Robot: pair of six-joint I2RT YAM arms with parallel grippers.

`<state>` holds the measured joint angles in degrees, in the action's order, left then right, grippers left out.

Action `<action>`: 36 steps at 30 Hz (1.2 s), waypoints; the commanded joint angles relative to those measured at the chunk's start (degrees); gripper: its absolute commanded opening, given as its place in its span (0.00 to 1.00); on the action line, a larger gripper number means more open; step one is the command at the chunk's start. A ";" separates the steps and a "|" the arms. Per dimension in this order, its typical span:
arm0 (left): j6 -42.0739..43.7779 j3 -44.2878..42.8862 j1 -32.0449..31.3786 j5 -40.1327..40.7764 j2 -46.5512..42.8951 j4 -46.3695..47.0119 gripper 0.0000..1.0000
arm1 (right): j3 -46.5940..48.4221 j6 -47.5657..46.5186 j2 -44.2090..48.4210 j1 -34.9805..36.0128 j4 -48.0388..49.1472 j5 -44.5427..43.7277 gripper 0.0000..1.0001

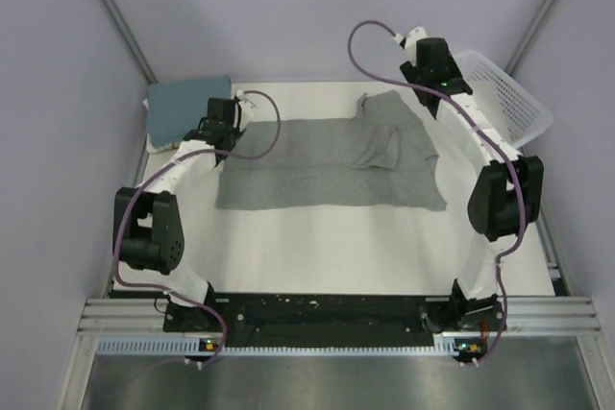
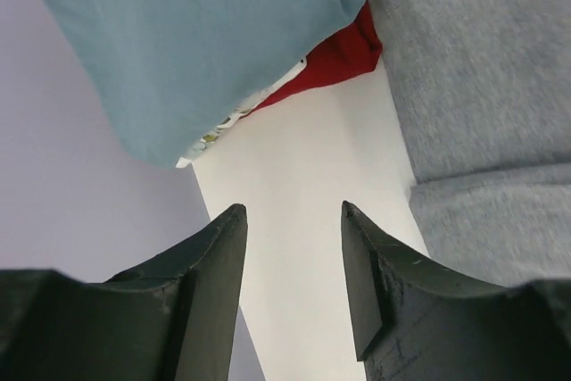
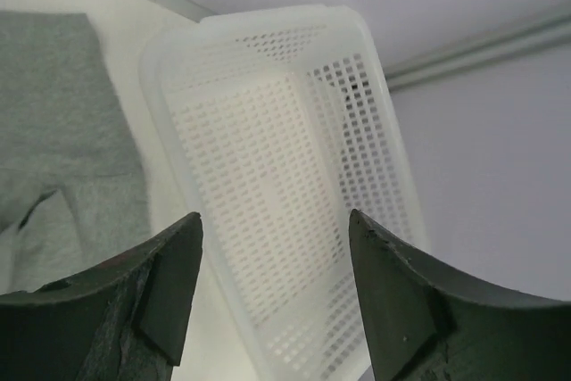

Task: Fold and stack the t-shirts
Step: Fold the flattened tshirt in 1/3 of the way

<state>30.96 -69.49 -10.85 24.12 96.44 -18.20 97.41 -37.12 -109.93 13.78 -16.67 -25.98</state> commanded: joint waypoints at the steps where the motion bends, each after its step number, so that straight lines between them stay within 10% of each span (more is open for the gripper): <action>1: 2.34 4.08 -1.10 -12.93 -10.12 -5.61 0.50 | -2.26 31.02 10.14 0.37 -17.52 -3.22 0.65; 16: 17.29 28.79 -2.95 -22.01 -18.22 0.87 0.58 | -39.47 62.52 30.21 -7.01 -16.13 14.81 0.63; 24: 17.64 32.49 -2.95 -19.46 -15.41 7.64 0.40 | -51.16 67.36 31.62 -15.08 -9.18 21.66 0.58; 28: 16.16 31.88 -2.86 -19.29 -14.35 7.56 0.00 | -54.77 68.15 29.95 -19.48 -4.71 27.97 0.38; 36: 15.53 33.89 -2.95 -19.20 -19.01 8.35 0.00 | -57.50 68.41 32.41 -22.04 -2.14 34.33 0.38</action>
<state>47.03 -36.97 -13.87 5.13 81.10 -12.80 40.27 30.35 -80.90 -8.08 -22.17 4.82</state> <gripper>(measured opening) 0.010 0.363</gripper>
